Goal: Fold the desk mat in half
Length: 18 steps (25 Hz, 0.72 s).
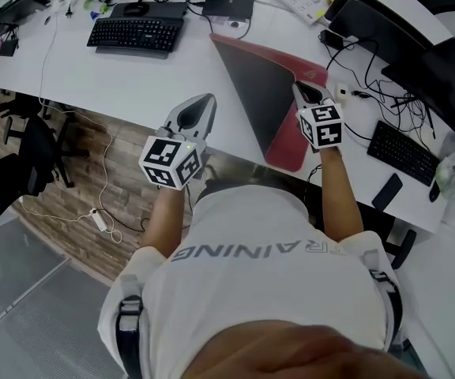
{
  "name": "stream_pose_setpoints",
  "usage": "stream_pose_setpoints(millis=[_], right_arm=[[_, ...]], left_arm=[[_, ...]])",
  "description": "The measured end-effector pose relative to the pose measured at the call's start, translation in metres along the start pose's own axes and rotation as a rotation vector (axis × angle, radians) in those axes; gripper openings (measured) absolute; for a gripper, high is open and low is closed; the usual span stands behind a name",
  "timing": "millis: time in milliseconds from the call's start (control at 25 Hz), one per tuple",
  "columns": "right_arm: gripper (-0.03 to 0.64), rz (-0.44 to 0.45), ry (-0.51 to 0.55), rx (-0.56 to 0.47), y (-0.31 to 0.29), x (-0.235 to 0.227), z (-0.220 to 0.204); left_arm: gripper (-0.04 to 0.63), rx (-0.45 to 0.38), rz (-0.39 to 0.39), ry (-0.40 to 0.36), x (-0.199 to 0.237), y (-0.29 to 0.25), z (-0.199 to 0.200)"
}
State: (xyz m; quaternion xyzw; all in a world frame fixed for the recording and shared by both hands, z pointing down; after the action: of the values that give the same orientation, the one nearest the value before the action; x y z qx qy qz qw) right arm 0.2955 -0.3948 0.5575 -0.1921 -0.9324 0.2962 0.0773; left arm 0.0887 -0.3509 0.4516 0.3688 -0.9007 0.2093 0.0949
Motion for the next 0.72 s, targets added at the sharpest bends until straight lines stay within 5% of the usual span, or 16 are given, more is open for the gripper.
stream_pose_setpoints(millis=[320,720], right_arm=[[0.034,-0.053,-0.052,0.037,-0.016,-0.057,-0.022],[0.034,-0.092,0.074,0.128,-0.051,-0.102,-0.045]], left_arm=[[0.028,0.019,0.034,0.022,-0.007,-0.014,-0.008],[0.028,0.035,0.091,0.048,-0.004,-0.018,-0.018]])
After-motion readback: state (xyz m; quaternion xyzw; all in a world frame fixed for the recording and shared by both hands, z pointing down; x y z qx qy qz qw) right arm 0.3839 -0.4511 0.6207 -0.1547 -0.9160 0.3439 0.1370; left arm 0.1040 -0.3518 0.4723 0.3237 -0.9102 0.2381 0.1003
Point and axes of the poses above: the fingertips, and each gripper's own axes: y backward along the fingers, x to its left, z out of its top, the point moved 1 cm from there along y, backward along the fingers, and after that the axes turned 5 degrees about -z, right-handed, at the moved point
